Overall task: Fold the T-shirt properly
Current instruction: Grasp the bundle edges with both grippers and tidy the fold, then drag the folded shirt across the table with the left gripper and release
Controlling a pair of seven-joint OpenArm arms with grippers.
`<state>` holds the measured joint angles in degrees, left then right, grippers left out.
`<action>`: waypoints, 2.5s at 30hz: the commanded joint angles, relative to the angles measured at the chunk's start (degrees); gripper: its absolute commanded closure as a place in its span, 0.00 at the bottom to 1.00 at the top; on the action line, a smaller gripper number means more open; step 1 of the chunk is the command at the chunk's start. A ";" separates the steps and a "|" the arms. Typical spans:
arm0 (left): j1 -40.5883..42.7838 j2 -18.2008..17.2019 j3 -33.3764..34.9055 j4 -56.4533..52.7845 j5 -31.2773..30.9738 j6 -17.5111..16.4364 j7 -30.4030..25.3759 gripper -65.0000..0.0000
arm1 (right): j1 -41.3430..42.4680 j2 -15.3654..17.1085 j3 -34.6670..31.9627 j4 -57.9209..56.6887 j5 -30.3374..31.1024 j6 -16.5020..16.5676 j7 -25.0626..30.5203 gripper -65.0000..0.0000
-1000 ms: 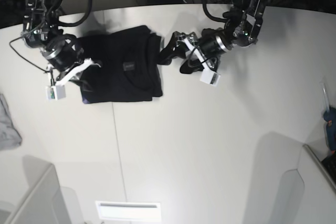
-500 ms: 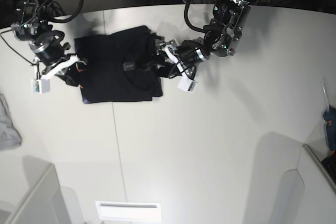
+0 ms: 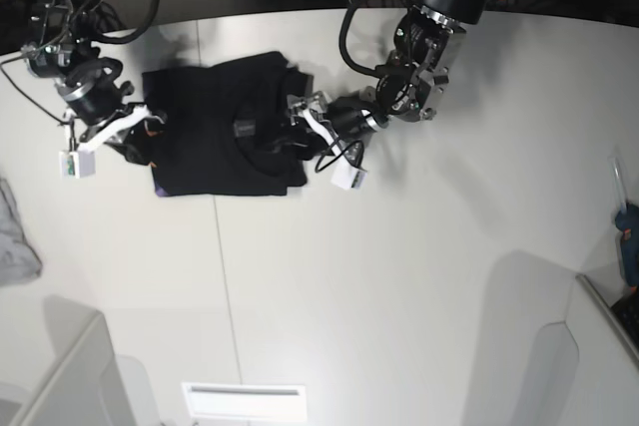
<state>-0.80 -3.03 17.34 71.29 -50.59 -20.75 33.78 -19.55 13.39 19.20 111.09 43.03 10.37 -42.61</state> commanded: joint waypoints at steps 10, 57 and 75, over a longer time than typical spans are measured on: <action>0.40 -0.62 0.11 -0.56 1.31 1.90 2.31 0.97 | 0.43 0.63 0.62 0.87 0.62 0.57 1.69 1.00; -35.38 -25.59 50.48 12.19 23.55 -1.18 14.44 1.00 | -13.72 -14.66 15.04 1.13 0.10 0.57 1.77 1.00; -24.21 -21.63 37.29 13.59 62.85 -19.25 -11.23 1.00 | -13.72 -18.44 14.95 0.87 -4.21 0.31 1.51 1.00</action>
<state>-24.10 -24.56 54.83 84.47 12.62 -39.13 23.24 -33.04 -4.86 34.02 111.00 37.82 10.35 -41.67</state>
